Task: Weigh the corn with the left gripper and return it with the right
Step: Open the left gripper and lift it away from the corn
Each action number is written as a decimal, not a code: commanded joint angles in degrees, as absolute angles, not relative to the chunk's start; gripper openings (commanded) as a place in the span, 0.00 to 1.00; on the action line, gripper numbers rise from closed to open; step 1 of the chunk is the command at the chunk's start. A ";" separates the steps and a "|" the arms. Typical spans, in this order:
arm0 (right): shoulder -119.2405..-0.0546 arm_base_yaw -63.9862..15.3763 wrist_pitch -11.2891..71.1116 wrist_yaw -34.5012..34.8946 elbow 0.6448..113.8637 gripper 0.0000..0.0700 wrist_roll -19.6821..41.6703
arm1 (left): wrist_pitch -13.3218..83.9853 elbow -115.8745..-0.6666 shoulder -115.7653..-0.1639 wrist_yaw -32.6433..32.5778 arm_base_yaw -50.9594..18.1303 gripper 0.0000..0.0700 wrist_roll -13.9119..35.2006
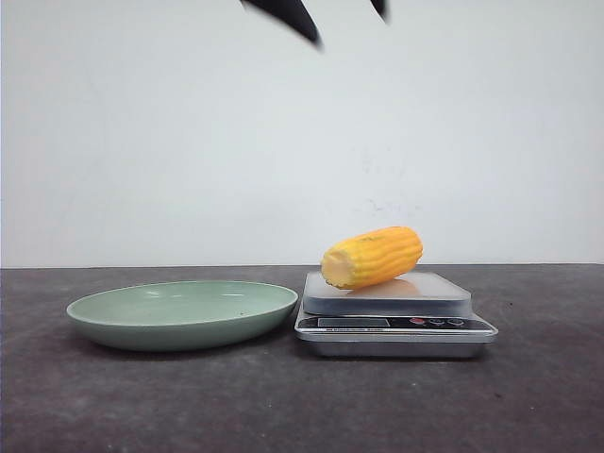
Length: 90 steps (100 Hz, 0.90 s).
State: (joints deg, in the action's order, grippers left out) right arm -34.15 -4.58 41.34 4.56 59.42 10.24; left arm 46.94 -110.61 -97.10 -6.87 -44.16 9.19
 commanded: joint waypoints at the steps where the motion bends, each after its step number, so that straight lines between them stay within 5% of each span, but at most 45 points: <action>1: -34.37 -4.73 41.04 5.06 60.42 0.95 9.63 | 48.86 -112.46 -94.26 -9.50 -43.77 0.68 5.34; 48: -35.11 -5.02 41.06 8.19 60.42 0.95 9.30 | 65.82 -112.44 -69.28 -20.93 -27.57 0.68 2.11; 90: -40.69 -9.85 39.33 8.88 60.42 0.95 8.95 | 75.77 -111.02 -50.54 -17.52 -21.28 0.68 2.70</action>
State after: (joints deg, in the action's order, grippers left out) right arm -39.48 -9.15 40.42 8.36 59.42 9.39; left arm 74.87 -110.56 -52.34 -18.04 -21.12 2.48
